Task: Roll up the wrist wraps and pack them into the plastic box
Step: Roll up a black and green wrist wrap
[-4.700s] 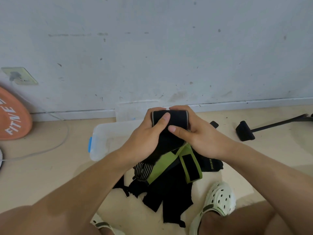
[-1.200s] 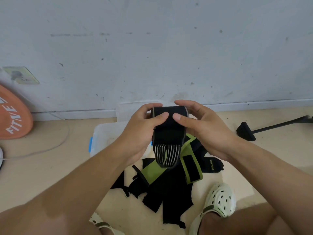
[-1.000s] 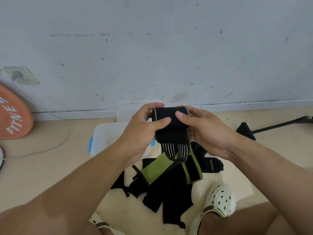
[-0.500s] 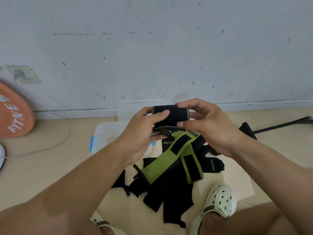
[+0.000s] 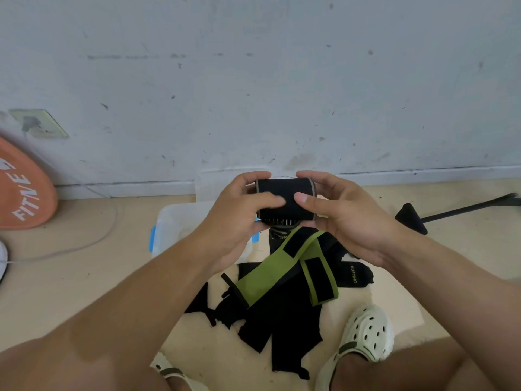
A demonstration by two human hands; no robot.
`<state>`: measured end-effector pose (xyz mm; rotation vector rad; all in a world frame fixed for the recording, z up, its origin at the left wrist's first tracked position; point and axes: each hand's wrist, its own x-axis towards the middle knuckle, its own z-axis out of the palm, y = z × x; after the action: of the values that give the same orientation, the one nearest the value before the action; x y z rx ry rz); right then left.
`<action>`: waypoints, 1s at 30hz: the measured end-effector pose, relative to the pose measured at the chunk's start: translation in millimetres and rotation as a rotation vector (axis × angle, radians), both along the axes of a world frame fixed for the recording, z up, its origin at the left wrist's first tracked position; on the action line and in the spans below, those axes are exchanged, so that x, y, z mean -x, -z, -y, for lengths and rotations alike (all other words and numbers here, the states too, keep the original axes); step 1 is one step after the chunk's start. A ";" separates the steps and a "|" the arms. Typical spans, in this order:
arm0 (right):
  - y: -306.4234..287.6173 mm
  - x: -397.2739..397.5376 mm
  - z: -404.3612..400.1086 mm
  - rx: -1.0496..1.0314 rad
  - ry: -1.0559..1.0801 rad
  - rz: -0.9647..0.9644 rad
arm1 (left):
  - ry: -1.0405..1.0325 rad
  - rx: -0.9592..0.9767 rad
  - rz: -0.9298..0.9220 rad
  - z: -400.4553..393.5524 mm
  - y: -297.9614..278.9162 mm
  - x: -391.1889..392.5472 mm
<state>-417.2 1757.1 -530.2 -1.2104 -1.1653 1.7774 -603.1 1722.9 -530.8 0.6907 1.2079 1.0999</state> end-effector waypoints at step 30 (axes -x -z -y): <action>6.7 18.8 15.2 -0.087 0.045 0.168 | -0.022 -0.013 -0.125 10.9 14.1 -5.6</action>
<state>-436.0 1741.9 -536.9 -1.3441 -1.2859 1.5999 -597.5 1712.0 -544.9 0.7677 1.3182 1.0966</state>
